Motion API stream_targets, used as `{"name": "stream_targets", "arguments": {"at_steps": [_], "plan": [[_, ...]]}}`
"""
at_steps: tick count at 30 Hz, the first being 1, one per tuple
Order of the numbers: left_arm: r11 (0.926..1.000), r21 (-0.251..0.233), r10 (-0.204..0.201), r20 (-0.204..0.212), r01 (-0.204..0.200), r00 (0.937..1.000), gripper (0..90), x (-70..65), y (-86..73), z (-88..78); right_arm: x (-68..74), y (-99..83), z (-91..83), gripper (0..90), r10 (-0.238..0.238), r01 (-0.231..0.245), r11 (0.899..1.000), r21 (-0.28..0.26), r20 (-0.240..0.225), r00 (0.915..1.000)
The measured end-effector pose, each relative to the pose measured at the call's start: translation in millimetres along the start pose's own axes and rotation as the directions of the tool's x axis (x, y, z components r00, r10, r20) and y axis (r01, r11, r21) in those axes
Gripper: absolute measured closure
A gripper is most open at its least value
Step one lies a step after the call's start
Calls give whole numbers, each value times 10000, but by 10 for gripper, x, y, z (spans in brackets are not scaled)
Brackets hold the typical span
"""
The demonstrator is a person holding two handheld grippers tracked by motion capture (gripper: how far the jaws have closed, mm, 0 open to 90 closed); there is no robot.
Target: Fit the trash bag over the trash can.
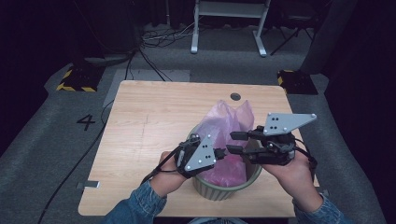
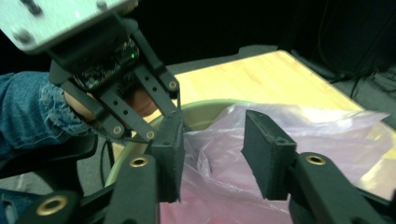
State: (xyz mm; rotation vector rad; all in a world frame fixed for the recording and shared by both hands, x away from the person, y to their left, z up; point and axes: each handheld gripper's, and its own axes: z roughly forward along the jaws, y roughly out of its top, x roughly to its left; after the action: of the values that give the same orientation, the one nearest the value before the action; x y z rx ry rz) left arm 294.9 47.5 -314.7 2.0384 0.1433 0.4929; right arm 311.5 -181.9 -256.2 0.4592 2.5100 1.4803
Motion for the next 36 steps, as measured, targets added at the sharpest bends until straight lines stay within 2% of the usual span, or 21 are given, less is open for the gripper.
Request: {"name": "stream_targets", "arguments": {"at_steps": [2,4,8,9,10,13,15,16,24,26,31,36], "plan": [[10000,-84,-36,78,37,10000,888,4,-4,-5,-11,-22,33,663,95,-93,9997,236,-124,9999],[9998,-177,-39,-99,37,9999,800,3,-8,-9,-20,-43,49,722,175,-165,9992,359,-269,9995],[9994,-331,55,46,-54,10000,680,-7,-7,-13,-23,-81,77,848,250,-226,9980,591,-395,9989],[9994,-346,92,55,-90,9999,675,-17,-2,-13,-20,-87,82,878,209,-185,9980,607,-391,9990],[9993,-359,134,112,-130,9998,683,-26,3,-16,-15,-91,84,897,173,-149,9979,629,-373,9992],[9995,-233,198,251,-192,9995,798,-39,11,-19,-5,-96,80,900,91,-73,9978,666,-254,9996],[9997,-225,81,202,-76,9998,881,-33,5,-27,-10,-101,67,900,53,-45,9976,695,-124,9999],[9997,-253,44,203,-39,9998,891,-20,2,-38,-16,-104,62,900,59,-52,9975,705,-95,9999],[9998,-214,29,163,-26,9999,898,-22,-54,-94,-95,-142,4,900,198,-211,9976,667,197,9996],[9996,-261,-43,93,45,9999,898,-11,-80,-125,-106,-146,-17,900,114,-149,9977,654,540,9985],[9980,-471,-422,78,426,9991,898,50,-161,-229,-216,-164,-150,900,415,-454,9982,393,953,9946],[9979,-353,-550,-60,548,9985,898,77,-237,-297,-336,-209,-274,900,657,-709,9970,314,1456,9872]]}}
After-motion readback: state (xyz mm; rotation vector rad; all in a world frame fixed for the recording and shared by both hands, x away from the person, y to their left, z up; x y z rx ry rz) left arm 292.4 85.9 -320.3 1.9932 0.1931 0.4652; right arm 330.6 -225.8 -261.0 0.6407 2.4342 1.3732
